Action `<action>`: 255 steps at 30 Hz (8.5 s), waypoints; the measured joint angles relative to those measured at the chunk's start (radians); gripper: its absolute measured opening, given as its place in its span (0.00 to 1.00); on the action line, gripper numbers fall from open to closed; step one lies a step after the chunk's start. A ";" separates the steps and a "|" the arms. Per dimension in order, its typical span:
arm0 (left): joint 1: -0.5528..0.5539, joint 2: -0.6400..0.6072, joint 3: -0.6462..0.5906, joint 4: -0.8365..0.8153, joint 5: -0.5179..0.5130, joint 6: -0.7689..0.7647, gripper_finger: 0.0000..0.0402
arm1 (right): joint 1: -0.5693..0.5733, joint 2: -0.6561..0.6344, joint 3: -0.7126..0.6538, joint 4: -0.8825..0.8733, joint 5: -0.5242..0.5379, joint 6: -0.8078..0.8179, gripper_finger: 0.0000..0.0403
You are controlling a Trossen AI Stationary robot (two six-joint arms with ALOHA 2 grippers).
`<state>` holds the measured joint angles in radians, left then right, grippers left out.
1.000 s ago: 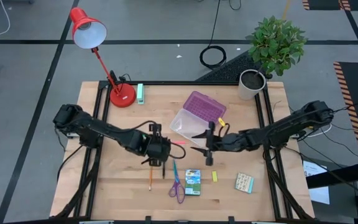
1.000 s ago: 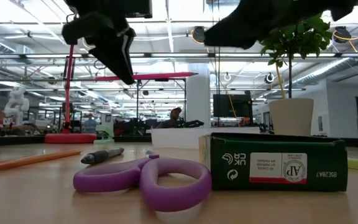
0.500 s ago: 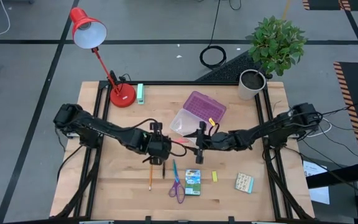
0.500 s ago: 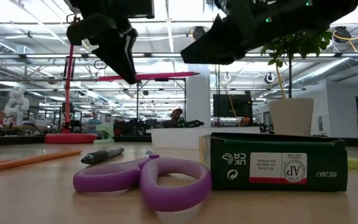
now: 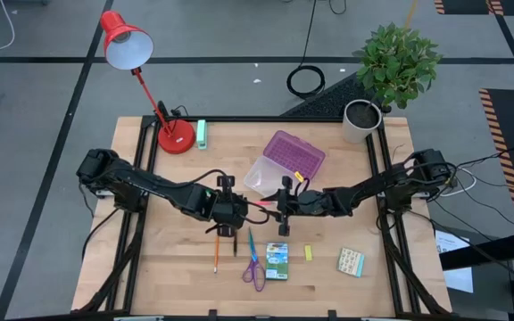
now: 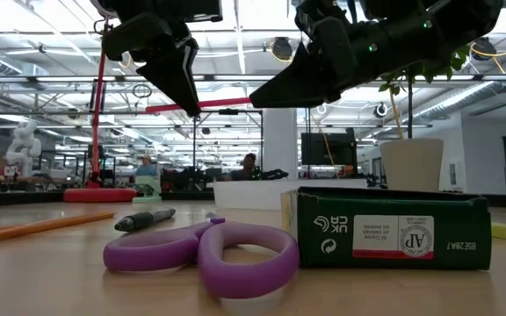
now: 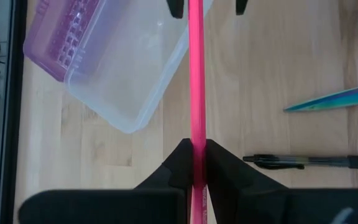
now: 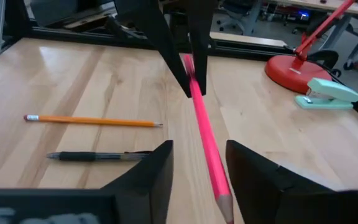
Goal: Pack school essentials
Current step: Put the pink pencil into the purple supply box, then put the orange pencil into the purple supply box
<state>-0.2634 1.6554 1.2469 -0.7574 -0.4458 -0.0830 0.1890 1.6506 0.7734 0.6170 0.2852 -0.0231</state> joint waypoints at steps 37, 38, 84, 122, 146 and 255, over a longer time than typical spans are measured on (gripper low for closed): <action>-0.001 -0.001 0.000 0.011 0.003 -0.165 0.38 | -0.001 -0.003 0.000 -0.009 0.016 -0.019 0.06; -0.004 -0.001 0.000 0.011 0.003 -0.171 0.41 | -0.002 -0.003 0.000 -0.012 0.016 -0.019 0.06; -0.037 -0.001 0.000 -0.103 -0.082 -0.267 0.61 | -0.157 -0.249 -0.079 -0.507 0.081 0.109 0.06; -0.025 -0.001 0.000 -0.044 -0.079 -0.263 0.61 | -0.209 -0.129 -0.151 -0.288 -0.019 0.176 0.06; -0.025 -0.001 0.000 -0.044 -0.079 -0.280 0.61 | -0.209 -0.142 -0.151 -0.245 -0.029 0.249 0.37; -0.157 0.184 -0.152 -0.017 0.405 0.669 0.06 | -0.148 -0.396 -0.150 -0.442 -0.156 -0.016 0.39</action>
<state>-0.4206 1.8397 1.0950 -0.7746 -0.0408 0.5863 0.0413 1.2545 0.6231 0.1749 0.1291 -0.0387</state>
